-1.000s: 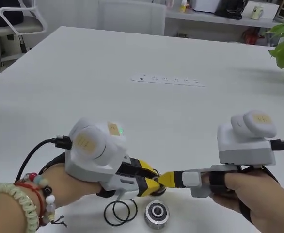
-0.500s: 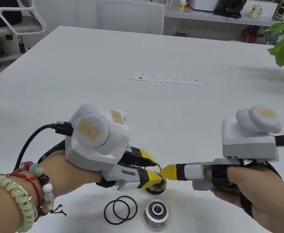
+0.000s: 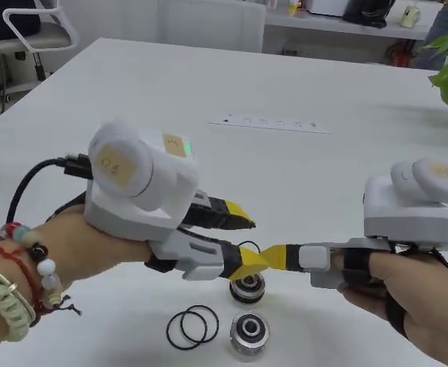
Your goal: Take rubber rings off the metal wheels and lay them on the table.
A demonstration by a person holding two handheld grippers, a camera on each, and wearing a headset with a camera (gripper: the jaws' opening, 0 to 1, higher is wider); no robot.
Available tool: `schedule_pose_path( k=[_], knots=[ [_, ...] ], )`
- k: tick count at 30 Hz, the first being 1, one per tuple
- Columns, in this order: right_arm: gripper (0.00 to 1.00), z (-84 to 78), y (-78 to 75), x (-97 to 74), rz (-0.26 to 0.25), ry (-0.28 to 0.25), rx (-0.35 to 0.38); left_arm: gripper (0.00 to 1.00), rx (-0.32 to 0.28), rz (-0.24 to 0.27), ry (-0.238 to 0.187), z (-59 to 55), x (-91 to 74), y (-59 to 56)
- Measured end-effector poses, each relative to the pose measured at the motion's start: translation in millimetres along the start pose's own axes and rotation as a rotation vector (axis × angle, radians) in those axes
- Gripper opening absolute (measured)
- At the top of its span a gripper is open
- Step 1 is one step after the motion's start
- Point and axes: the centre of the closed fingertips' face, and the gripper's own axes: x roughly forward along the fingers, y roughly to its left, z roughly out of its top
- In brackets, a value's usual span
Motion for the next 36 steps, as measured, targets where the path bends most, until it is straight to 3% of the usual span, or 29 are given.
schedule_pose_path(
  k=[2,5,11,17,22,26,36],
  knots=[
    [0.00,1.9,4.2,-0.7,0.006,-0.009,-0.002,0.40,0.012,0.005,0.019,5.3,-5.5,-1.5],
    [0.00,2.9,9.0,-0.5,0.013,-0.012,-0.013,0.51,0.044,-0.001,0.004,19.1,-14.7,-6.7],
    [0.00,2.1,19.0,1.3,0.038,-0.008,-0.028,0.58,0.060,0.005,-0.016,36.5,-34.5,-14.6],
    [0.00,2.1,26.2,2.4,0.061,-0.004,-0.040,0.63,0.064,0.041,0.025,24.8,-51.9,-14.4],
    [0.00,0.0,32.0,3.9,0.076,0.010,-0.059,0.68,0.042,0.074,0.024,17.8,-67.0,-15.5],
    [0.00,-3.0,36.9,5.9,0.092,0.026,-0.073,0.78,0.039,0.105,0.020,11.4,-79.5,-17.4],
    [0.00,-16.3,45.7,12.6,0.116,0.085,-0.118,0.77,-0.025,0.188,0.027,-6.4,-107.5,-22.6]
  ],
)
